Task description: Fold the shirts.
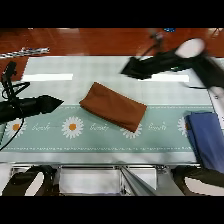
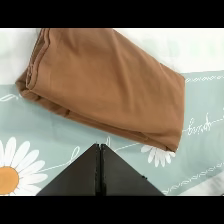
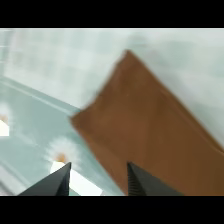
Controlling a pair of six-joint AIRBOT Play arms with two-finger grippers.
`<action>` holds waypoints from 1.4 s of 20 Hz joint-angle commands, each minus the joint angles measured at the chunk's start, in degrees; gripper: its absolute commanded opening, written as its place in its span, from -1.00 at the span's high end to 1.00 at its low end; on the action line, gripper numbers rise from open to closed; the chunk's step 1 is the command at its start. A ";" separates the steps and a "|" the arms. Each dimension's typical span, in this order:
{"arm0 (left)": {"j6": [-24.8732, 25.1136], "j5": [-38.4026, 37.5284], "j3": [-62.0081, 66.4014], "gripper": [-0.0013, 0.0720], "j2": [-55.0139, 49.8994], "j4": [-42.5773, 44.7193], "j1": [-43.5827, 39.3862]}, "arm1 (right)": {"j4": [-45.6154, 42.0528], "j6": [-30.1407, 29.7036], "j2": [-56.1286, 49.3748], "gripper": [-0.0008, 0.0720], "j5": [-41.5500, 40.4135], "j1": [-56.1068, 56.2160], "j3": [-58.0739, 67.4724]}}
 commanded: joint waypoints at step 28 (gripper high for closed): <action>0.59 -2.73 -0.28 0.92 -3.50 -0.52 0.04 | 37.44 -19.80 -0.02 -0.17 -21.31 -8.96 -51.93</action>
